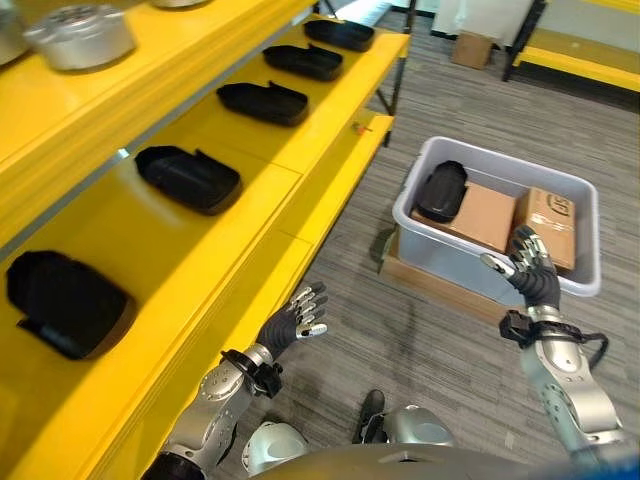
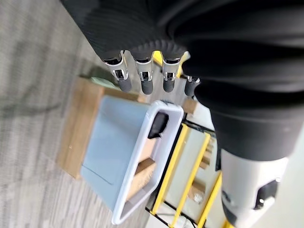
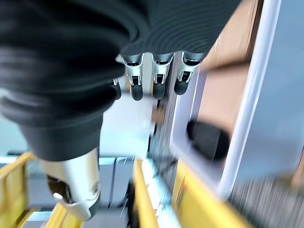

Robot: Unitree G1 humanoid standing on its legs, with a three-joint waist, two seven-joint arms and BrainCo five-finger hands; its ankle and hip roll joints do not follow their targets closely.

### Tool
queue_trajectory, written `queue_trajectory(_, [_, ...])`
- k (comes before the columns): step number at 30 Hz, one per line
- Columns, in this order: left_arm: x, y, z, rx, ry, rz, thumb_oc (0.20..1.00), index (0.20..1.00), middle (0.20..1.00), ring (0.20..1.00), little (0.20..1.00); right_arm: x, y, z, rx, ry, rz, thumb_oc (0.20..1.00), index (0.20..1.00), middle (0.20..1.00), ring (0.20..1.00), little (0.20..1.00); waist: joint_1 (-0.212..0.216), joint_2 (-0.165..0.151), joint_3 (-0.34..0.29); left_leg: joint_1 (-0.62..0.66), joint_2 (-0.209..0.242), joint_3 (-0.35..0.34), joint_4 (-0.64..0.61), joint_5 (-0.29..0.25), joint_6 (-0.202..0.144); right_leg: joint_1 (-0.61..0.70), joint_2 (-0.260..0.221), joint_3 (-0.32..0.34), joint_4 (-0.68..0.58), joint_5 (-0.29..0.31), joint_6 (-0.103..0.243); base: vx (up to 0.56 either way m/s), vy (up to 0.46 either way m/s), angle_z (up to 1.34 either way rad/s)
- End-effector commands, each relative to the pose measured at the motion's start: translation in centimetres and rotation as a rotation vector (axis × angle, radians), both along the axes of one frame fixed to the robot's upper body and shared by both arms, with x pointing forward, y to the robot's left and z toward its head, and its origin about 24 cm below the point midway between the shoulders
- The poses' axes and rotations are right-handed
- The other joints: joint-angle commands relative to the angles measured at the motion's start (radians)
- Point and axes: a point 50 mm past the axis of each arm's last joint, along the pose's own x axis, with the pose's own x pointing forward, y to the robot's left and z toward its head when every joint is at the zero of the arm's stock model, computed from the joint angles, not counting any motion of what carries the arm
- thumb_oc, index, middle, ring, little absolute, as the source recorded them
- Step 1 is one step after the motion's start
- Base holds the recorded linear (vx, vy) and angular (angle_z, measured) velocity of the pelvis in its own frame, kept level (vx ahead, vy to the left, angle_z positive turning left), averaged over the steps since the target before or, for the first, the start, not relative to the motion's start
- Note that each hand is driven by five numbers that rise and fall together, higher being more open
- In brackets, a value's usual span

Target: Move parts from the plastic box to the shelf.

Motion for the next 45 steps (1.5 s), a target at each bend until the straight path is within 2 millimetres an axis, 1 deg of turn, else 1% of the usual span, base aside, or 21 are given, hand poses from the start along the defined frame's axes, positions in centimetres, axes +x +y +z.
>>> queue_trajectory(1, [0.0,-0.2,2.2,-0.072,-0.103,0.022,1.000,1.000,1.000,1.000,1.000,1.0,-1.3,3.2,-0.064,-0.172,-0.099,1.000,1.000,1.000,1.000,1.000,0.027,-0.021,0.042,0.023,-0.024,0.048,0.020,-0.011,0.029,0.087,-0.158,-0.026,-0.028,0.083,0.186,0.21,-0.530,-0.82])
queue_trajectory(3, [0.0,-0.1,1.9,-0.137,-0.053,0.088,1.000,1.000,1.000,1.000,1.000,-0.4,-3.2,1.2,-0.058,-0.071,-0.158,1.000,1.000,1.000,1.000,1.000,-0.008,-0.034,0.039,0.034,0.020,0.060,0.065,-0.005,0.006,0.071,-0.131,0.005,-0.012,0.059,0.157,0.29,-0.656,-0.45])
queue_trajectory(4, [0.0,0.1,1.8,-0.147,-0.044,0.128,1.000,1.000,1.000,1.000,1.000,-1.0,-3.7,0.5,-0.072,-0.044,-0.136,1.000,1.000,1.000,1.000,1.000,-0.022,-0.035,0.040,0.047,0.060,0.066,0.079,0.042,-0.033,0.063,-0.111,0.021,-0.014,0.049,0.140,0.31,-0.760,-0.71])
queue_trajectory(5, [0.3,0.4,1.9,-0.131,-0.047,0.167,1.000,1.000,1.000,1.000,1.000,-1.2,-3.6,0.3,-0.069,-0.044,-0.108,1.000,1.000,1.000,1.000,1.000,-0.029,-0.034,0.039,0.058,0.078,0.062,0.073,0.070,-0.056,0.052,-0.104,0.027,-0.008,0.041,0.132,0.22,-0.612,-0.90])
queue_trajectory(8, [1.1,0.8,2.3,-0.111,-0.069,0.225,1.000,1.000,1.000,1.000,1.000,-0.9,-3.0,-0.1,-0.065,-0.034,-0.043,1.000,1.000,1.000,1.000,1.000,-0.022,-0.028,0.037,0.052,0.071,0.012,0.072,0.088,-0.066,0.039,-0.094,0.048,0.027,0.013,0.121,0.08,-0.235,-1.01])
queue_trajectory(11, [1.6,1.1,2.6,-0.091,-0.079,0.261,1.000,1.000,1.000,1.000,1.000,-0.6,-2.3,-0.4,-0.068,-0.023,0.020,1.000,1.000,1.000,1.000,1.000,-0.010,-0.024,0.038,0.043,0.026,-0.056,0.062,0.054,-0.046,0.030,-0.094,0.067,0.051,0.001,0.121,0.04,-0.050,-0.70])
queue_trajectory(13, [2.2,1.5,3.1,-0.095,-0.077,0.312,1.000,1.000,1.000,1.000,1.000,0.0,-1.1,-1.3,-0.036,0.017,0.096,1.000,1.000,1.000,1.000,1.000,0.020,-0.012,0.041,0.023,-0.109,-0.178,0.028,-0.045,0.010,0.037,-0.096,0.105,0.046,0.017,0.136,0.14,0.016,-0.70])
queue_trajectory(14, [2.4,1.5,3.2,-0.090,-0.077,0.312,1.000,1.000,1.000,1.000,1.000,0.1,-0.8,-1.5,-0.027,0.018,0.105,1.000,1.000,1.000,1.000,1.000,0.025,-0.008,0.041,0.016,-0.137,-0.193,0.007,-0.051,0.015,0.044,-0.093,0.115,0.034,0.027,0.144,0.17,0.028,-0.64])
queue_trajectory(16, [2.5,1.5,3.2,-0.075,-0.071,0.304,1.000,1.000,1.000,1.000,1.000,0.1,-0.2,-1.6,-0.012,0.001,0.110,1.000,1.000,1.000,1.000,1.000,0.028,0.001,0.040,-0.002,-0.160,-0.196,-0.047,-0.021,0.006,0.062,-0.085,0.126,0.010,0.035,0.156,0.13,0.039,-0.94])
queue_trajectory(18, [2.4,1.3,2.8,-0.048,-0.068,0.299,1.000,1.000,1.000,1.000,1.000,0.0,0.6,-1.7,0.003,-0.010,0.132,1.000,1.000,1.000,1.000,1.000,0.035,0.010,0.040,-0.044,-0.163,-0.200,-0.120,0.058,-0.016,0.090,-0.080,0.135,-0.018,0.036,0.163,0.14,0.112,0.06])
queue_trajectory(19, [2.2,1.3,2.7,-0.051,-0.067,0.302,1.000,1.000,1.000,1.000,1.000,0.0,1.0,-1.7,0.002,-0.014,0.148,1.000,1.000,1.000,1.000,1.000,0.048,0.014,0.043,-0.064,-0.161,-0.228,-0.137,0.087,-0.023,0.102,-0.077,0.142,-0.019,0.029,0.159,0.20,0.230,0.19])
queue_trajectory(20, [1.8,1.6,2.7,-0.041,-0.075,0.325,1.000,1.000,1.000,1.000,1.000,0.1,1.5,-1.5,-0.001,-0.025,0.182,1.000,1.000,1.000,1.000,1.000,0.081,0.017,0.053,-0.104,-0.164,-0.337,-0.125,0.098,-0.022,0.111,-0.076,0.179,0.003,0.006,0.149,0.18,0.231,-0.49])
queue_trajectory(21, [1.7,1.8,2.8,-0.021,-0.088,0.323,1.000,1.000,1.000,1.000,1.000,0.3,1.7,-1.5,-0.004,-0.028,0.189,1.000,1.000,1.000,1.000,1.000,0.091,0.019,0.058,-0.109,-0.171,-0.368,-0.118,0.089,-0.016,0.112,-0.078,0.192,0.024,-0.013,0.146,0.17,0.244,-0.95])
queue_trajectory(25, [1.9,1.9,2.8,-0.009,-0.100,0.290,1.000,1.000,1.000,1.000,1.000,0.6,2.3,-1.2,0.013,-0.045,0.204,1.000,1.000,1.000,1.000,1.000,0.090,0.019,0.040,-0.067,-0.192,-0.336,-0.113,0.052,0.006,0.135,-0.087,0.170,0.020,-0.017,0.151,0.12,0.179,-0.85])
queue_trajectory(31, [2.3,1.8,2.7,0.010,-0.110,0.243,1.000,1.000,1.000,1.000,1.000,0.6,3.0,-1.5,0.015,-0.043,0.211,1.000,1.000,1.000,1.000,1.000,0.078,0.020,0.010,0.000,-0.258,-0.313,-0.168,0.004,0.055,0.127,-0.086,0.172,0.032,-0.017,0.177,0.14,0.166,0.04])
queue_trajectory(36, [2.0,1.9,2.5,0.024,-0.092,0.231,1.000,1.000,1.000,1.000,1.000,0.8,3.3,-0.9,-0.023,-0.078,0.221,1.000,1.000,1.000,1.000,1.000,0.085,0.016,0.002,0.019,-0.285,-0.310,-0.208,0.000,0.071,0.110,-0.078,0.164,0.056,-0.018,0.192,0.08,0.105,0.00])
queue_trajectory(39, [2.1,1.9,2.5,0.042,-0.082,0.202,1.000,1.000,1.000,1.000,1.000,1.4,3.1,-0.3,-0.031,-0.090,0.189,1.000,1.000,1.000,1.000,1.000,0.097,0.010,0.001,0.016,-0.312,-0.315,-0.232,-0.011,0.100,0.063,-0.075,0.158,0.175,-0.004,0.216,0.08,0.203,-0.04])
queue_trajectory(41, [2.1,2.2,2.5,0.051,-0.072,0.193,1.000,1.000,1.000,1.000,1.000,1.8,3.1,-0.1,-0.029,-0.098,0.173,1.000,1.000,1.000,1.000,1.000,0.104,0.024,0.010,0.034,-0.331,-0.324,-0.251,-0.027,0.137,-0.043,-0.118,0.150,0.423,0.045,0.273,0.06,0.236,-0.01])
queue_trajectory(43, [2.0,2.4,2.4,0.076,-0.062,0.200,1.000,1.000,1.000,1.000,1.000,1.9,3.4,0.0,-0.019,-0.093,0.167,1.000,1.000,1.000,1.000,1.000,0.107,0.030,0.017,0.047,-0.340,-0.329,-0.252,-0.041,0.155,-0.122,-0.157,0.152,0.552,0.076,0.303,0.05,0.126,0.07])
queue_trajectory(44, [1.9,2.5,2.3,0.077,-0.060,0.203,1.000,1.000,1.000,1.000,1.000,1.9,3.5,0.0,-0.014,-0.093,0.166,1.000,1.000,1.000,1.000,1.000,0.108,0.031,0.018,0.050,-0.343,-0.330,-0.252,-0.045,0.158,-0.140,-0.170,0.153,0.569,0.082,0.308,0.09,0.019,0.01])
queue_trajectory(45, [1.7,2.7,2.2,0.076,-0.047,0.222,1.000,1.000,1.000,1.000,1.000,2.0,3.8,0.1,-0.017,-0.102,0.178,1.000,1.000,1.000,1.000,1.000,0.112,0.033,0.024,0.062,-0.341,-0.327,-0.252,-0.054,0.154,-0.159,-0.212,0.125,0.513,0.107,0.310,0.07,-0.022,0.00])
